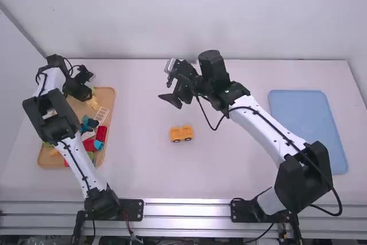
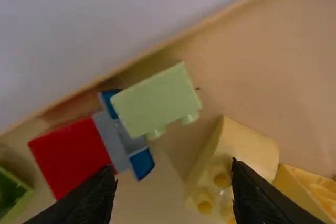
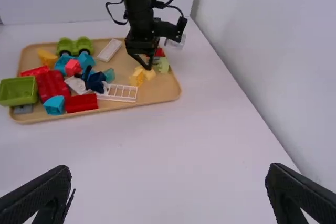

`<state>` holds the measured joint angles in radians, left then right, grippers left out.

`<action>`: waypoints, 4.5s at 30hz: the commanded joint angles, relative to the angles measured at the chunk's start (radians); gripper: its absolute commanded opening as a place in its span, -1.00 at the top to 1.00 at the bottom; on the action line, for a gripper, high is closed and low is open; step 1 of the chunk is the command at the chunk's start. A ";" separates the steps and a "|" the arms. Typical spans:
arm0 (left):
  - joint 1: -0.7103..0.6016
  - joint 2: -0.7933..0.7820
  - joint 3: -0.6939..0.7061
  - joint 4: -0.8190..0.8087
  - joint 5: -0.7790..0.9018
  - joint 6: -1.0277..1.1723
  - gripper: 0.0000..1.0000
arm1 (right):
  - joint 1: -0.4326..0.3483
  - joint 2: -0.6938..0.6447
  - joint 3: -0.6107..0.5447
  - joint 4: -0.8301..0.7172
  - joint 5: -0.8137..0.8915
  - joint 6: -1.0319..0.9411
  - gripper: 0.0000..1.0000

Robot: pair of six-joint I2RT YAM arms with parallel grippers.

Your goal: Assemble lego blocks to make yellow taxi

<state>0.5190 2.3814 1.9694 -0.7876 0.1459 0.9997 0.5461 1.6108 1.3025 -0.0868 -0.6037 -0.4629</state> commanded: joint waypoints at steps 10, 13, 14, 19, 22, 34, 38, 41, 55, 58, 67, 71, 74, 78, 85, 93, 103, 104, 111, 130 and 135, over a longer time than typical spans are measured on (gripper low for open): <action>-0.013 0.006 -0.077 0.071 -0.008 0.007 -0.28 | -0.003 0.013 0.027 0.019 0.003 0.015 -0.97; -0.013 0.000 -0.021 0.058 -0.002 -0.097 -0.44 | -0.003 0.013 0.027 0.027 0.003 0.014 -0.97; -0.010 -0.001 0.016 0.028 -0.003 -0.118 -0.53 | -0.003 0.013 0.027 0.031 0.003 0.014 -0.97; -0.011 -0.001 0.109 -0.127 -0.003 -0.026 -0.51 | -0.002 0.013 0.027 0.025 0.011 0.015 -0.97; -0.008 -0.001 0.103 -0.169 -0.006 0.060 -0.45 | -0.003 0.013 0.027 0.019 0.011 0.031 -0.97; -0.006 -0.001 -0.046 -0.099 -0.137 0.154 -0.39 | -0.003 0.013 0.027 0.008 0.011 0.040 -0.97; -0.008 -0.001 -0.081 -0.070 -0.144 0.150 -0.23 | -0.001 0.013 0.027 0.012 0.011 0.040 -0.97; -0.007 -0.001 -0.085 -0.069 -0.162 0.150 -0.10 | -0.003 0.013 0.027 0.012 0.011 0.040 -0.97; 0.024 -0.001 -0.086 -0.096 -0.169 0.150 -0.05 | -0.001 0.013 0.027 0.009 0.010 0.040 -0.97; 0.026 -0.001 -0.086 -0.090 -0.161 0.150 0.13 | -0.003 0.013 0.027 0.010 0.010 0.040 -0.97; 0.018 -0.001 -0.078 -0.037 -0.153 0.076 0.48 | -0.003 0.013 0.027 0.004 0.011 0.040 -0.97; 0.018 -0.012 -0.038 -0.067 -0.110 0.001 0.54 | -0.001 0.013 0.027 0.004 0.011 0.040 -0.97; 0.031 -0.077 -0.015 -0.074 -0.087 -0.140 0.44 | -0.005 0.013 0.027 0.002 0.011 0.040 -0.97; 0.031 -0.182 -0.033 -0.126 -0.005 -0.165 0.57 | -0.005 0.013 0.027 -0.008 0.035 0.040 -0.97; -0.006 -0.448 -0.217 -0.179 0.105 -0.072 0.54 | -0.006 0.013 0.027 -0.034 0.078 0.041 -0.97; -0.282 -0.647 -0.571 -0.142 -0.072 0.068 0.49 | -0.071 0.012 0.027 -0.062 0.009 0.040 -0.97; -0.689 -0.634 -0.750 0.043 -0.132 -0.409 0.82 | -0.181 -0.010 0.027 -0.208 -0.189 -0.132 -0.97; -0.713 -0.634 -0.764 0.054 -0.140 -0.488 0.79 | -0.190 -0.014 0.027 -0.231 -0.197 -0.160 -0.97; -0.787 -0.634 -0.784 0.049 -0.047 -1.047 0.95 | -0.257 -0.075 0.027 -0.512 -0.431 -0.543 -0.97; -0.787 -0.634 -0.969 0.287 -0.030 -2.542 0.95 | -0.323 -0.078 -0.042 -0.602 -0.556 -0.712 -0.97; -0.787 -0.634 -0.977 0.212 0.027 -2.879 0.95 | -0.322 -0.078 -0.042 -0.599 -0.556 -0.712 -0.97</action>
<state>-0.2684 1.7466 1.0084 -0.5404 0.1341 -1.5795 0.2226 1.5436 1.2682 -0.6853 -1.1385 -1.1706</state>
